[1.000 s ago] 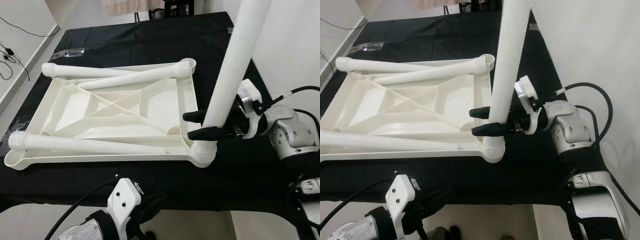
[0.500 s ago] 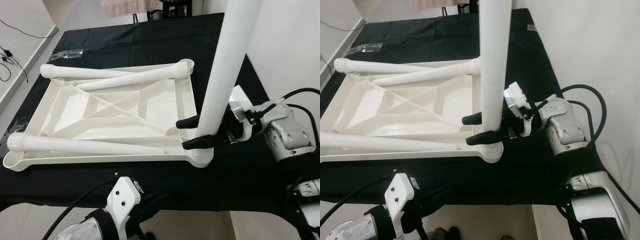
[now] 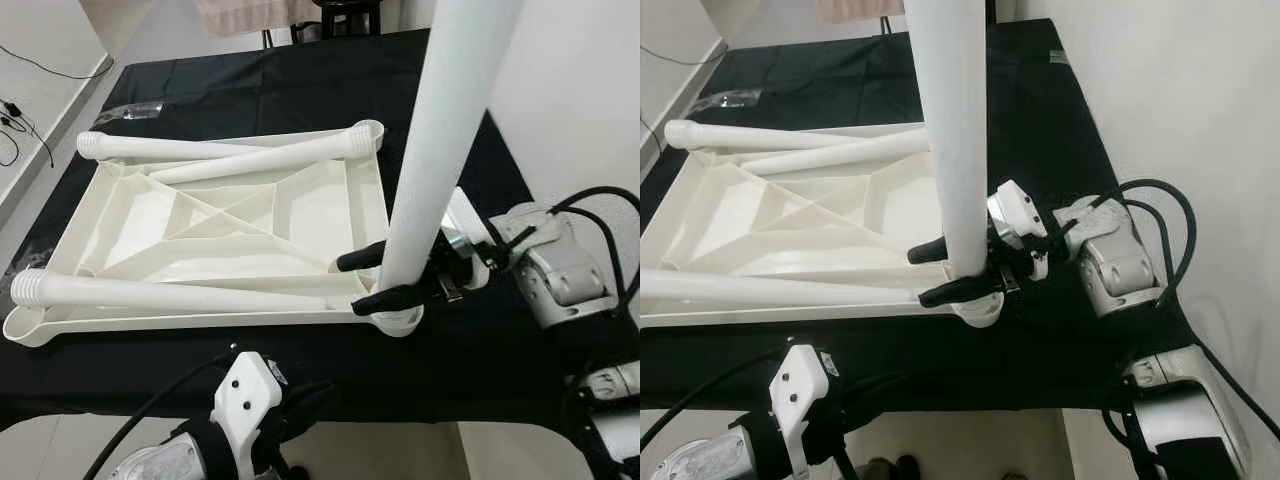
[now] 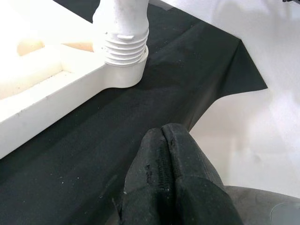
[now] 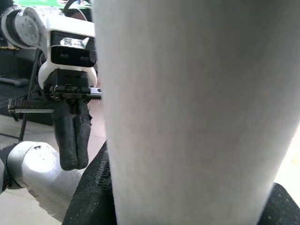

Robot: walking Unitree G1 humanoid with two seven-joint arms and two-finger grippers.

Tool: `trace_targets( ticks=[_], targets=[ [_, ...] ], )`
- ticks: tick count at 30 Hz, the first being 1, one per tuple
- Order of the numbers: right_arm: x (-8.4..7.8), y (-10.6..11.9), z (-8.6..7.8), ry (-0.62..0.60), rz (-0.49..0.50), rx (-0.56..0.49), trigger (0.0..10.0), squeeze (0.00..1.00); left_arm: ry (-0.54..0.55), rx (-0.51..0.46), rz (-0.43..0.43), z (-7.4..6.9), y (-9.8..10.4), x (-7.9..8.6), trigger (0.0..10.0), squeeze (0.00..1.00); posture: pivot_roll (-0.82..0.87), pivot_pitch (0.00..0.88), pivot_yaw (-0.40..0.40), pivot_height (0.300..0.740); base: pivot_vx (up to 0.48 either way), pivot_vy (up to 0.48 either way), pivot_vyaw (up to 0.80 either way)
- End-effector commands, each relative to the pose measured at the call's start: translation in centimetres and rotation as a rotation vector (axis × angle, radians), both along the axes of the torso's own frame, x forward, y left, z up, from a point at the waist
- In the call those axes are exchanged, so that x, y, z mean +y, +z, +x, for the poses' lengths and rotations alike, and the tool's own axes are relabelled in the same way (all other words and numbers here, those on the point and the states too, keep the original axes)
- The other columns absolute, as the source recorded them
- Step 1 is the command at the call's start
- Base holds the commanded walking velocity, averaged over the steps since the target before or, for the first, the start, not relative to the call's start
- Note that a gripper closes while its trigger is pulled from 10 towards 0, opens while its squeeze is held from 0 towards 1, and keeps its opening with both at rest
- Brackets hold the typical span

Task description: Building children table

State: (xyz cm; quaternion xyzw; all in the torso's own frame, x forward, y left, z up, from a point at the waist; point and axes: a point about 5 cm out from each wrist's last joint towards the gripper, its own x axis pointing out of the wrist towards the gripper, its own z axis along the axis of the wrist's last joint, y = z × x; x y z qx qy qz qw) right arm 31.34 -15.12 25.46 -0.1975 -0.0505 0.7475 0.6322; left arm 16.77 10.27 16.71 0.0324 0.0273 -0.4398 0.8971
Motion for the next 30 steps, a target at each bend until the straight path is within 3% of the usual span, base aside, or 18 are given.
trace_targets(
  ticks=[1, 11, 25, 30],
  targets=[
    [-0.7, -4.2, 0.3, -0.058, -0.118, 0.169, 10.0, 0.0, 0.005, 0.037, 0.019, -0.2, -0.6, 0.2, 10.0, 0.0, 0.13, 0.293, 0.09, 0.74, 0.0, 0.0, 0.0],
    [-1.8, -3.2, 0.8, -0.096, -0.005, 0.257, 10.0, 0.0, 0.001, 0.044, 0.015, -0.3, -0.7, 0.2, 10.0, 0.0, 0.13, 0.289, 0.09, 0.74, 0.0, 0.0, 0.0],
    [-2.8, -3.7, 0.8, -0.123, -0.03, 0.279, 10.0, 0.0, 0.0, 0.053, 0.006, -0.7, -0.7, 0.3, 10.0, 0.0, 0.12, 0.277, 0.091, 0.74, 0.0, 0.0, 0.0],
    [-2.3, -4.8, -0.2, -0.077, -0.1, 0.251, 10.0, 0.0, -0.003, 0.057, 0.003, -0.8, -0.8, 0.3, 10.0, 0.0, 0.12, 0.272, 0.088, 0.74, 0.0, 0.0, 0.0]
  ],
)
